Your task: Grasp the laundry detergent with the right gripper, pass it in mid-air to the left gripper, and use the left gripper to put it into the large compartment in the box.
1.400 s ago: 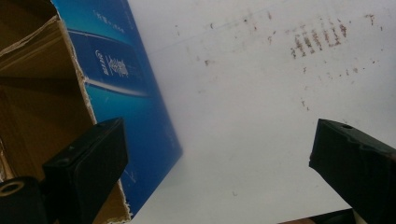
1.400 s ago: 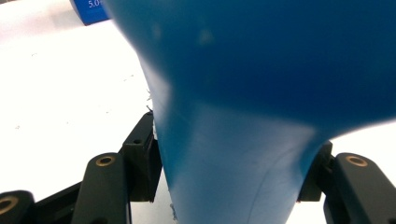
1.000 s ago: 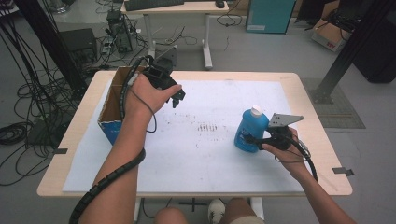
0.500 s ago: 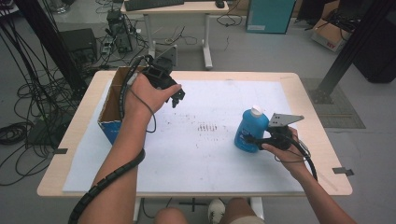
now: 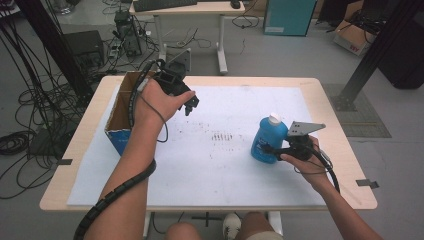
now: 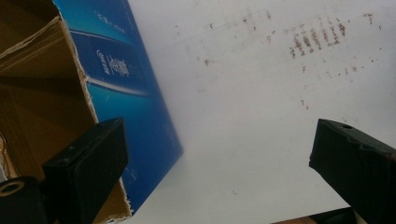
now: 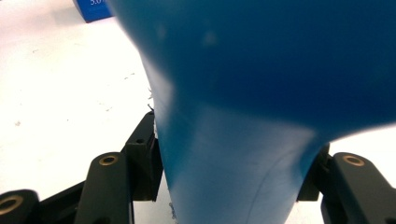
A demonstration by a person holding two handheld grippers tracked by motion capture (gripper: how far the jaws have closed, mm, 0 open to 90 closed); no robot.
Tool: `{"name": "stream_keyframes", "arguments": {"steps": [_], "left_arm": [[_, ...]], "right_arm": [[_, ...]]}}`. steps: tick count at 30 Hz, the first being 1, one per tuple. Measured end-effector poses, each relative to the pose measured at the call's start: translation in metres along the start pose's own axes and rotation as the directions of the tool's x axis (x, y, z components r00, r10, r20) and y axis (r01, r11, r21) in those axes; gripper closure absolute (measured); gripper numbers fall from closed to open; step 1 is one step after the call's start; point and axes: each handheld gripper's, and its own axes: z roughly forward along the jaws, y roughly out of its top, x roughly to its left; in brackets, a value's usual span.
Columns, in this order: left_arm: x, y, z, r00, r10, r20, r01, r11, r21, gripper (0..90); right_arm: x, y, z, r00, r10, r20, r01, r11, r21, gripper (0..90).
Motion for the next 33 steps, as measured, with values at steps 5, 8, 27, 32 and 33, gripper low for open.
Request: {"name": "stream_keyframes", "arguments": {"steps": [5,8,27,32,33], "left_arm": [[0.0002,-0.0001,-0.0007,1.0000,0.006,-0.002,-0.006,1.0000,0.002,4.9],[0.0001,-0.0004,-0.0011,1.0000,0.005,0.000,-0.005,1.0000,0.002,4.8],[-0.0006,0.0002,-0.0006,1.0000,0.004,0.001,-0.004,1.0000,-0.002,4.8],[-0.0020,0.0008,0.0000,0.9999,0.011,0.005,-0.011,0.9999,0.001,4.8],[-0.0020,0.0011,0.0001,0.9999,0.015,0.001,-0.015,0.9999,-0.002,4.9]], "right_arm": [[-0.0002,0.0001,0.0000,1.0000,-0.001,-0.001,0.001,1.000,0.000,42.2],[-0.0002,0.0000,-0.0001,1.0000,0.000,-0.001,0.000,1.000,-0.002,42.6],[0.0005,-0.0009,-0.0004,1.0000,0.003,0.007,-0.003,1.000,-0.007,44.5],[0.0002,-0.0008,-0.0003,1.0000,0.001,0.007,-0.001,1.000,-0.007,44.5],[0.0002,-0.0008,-0.0003,1.0000,0.002,0.006,-0.002,1.000,-0.007,44.4]]}}
